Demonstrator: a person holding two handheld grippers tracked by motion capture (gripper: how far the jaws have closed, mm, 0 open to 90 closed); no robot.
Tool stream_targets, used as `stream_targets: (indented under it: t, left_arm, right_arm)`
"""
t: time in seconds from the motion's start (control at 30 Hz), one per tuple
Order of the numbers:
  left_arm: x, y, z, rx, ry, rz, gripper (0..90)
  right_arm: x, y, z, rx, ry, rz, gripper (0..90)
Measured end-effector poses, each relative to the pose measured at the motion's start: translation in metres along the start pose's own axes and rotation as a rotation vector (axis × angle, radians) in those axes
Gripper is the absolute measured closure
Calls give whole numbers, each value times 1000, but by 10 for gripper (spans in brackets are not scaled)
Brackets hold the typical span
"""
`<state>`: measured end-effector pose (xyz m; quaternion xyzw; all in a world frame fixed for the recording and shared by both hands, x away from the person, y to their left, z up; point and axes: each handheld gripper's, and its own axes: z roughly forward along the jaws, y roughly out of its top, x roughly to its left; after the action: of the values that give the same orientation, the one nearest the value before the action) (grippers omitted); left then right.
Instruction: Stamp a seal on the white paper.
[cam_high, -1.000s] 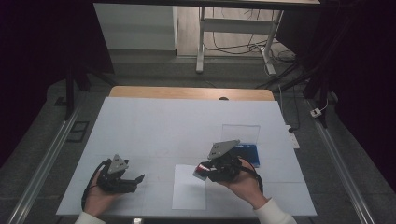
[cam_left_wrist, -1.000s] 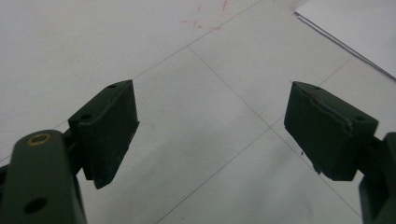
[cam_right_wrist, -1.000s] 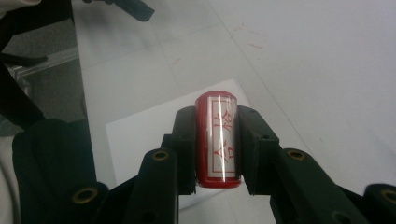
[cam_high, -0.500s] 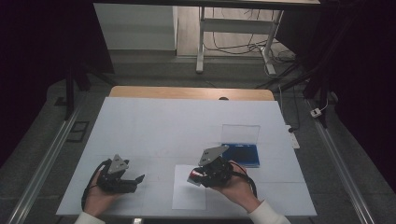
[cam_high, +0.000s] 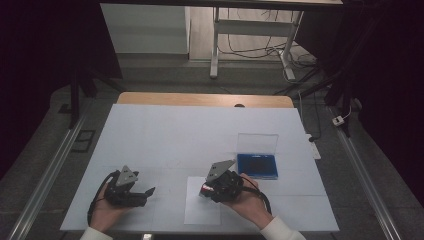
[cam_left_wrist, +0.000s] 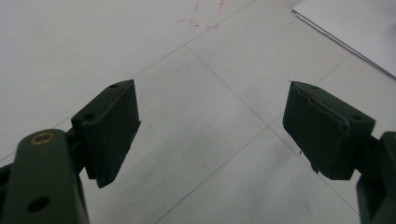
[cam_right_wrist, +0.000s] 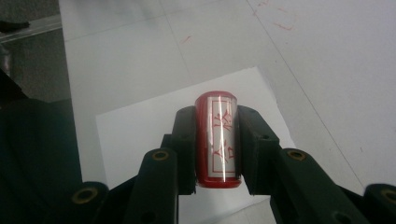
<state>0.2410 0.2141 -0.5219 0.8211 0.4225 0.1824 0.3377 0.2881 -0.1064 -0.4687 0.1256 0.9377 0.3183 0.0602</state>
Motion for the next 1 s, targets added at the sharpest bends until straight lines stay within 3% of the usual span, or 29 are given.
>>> stream_targets:
  t: [1.0]
  left_arm:
    - [0,0,1,3,-5,4,193]
  right_arm:
    - [3,-2,21,52,-12,-22,695]
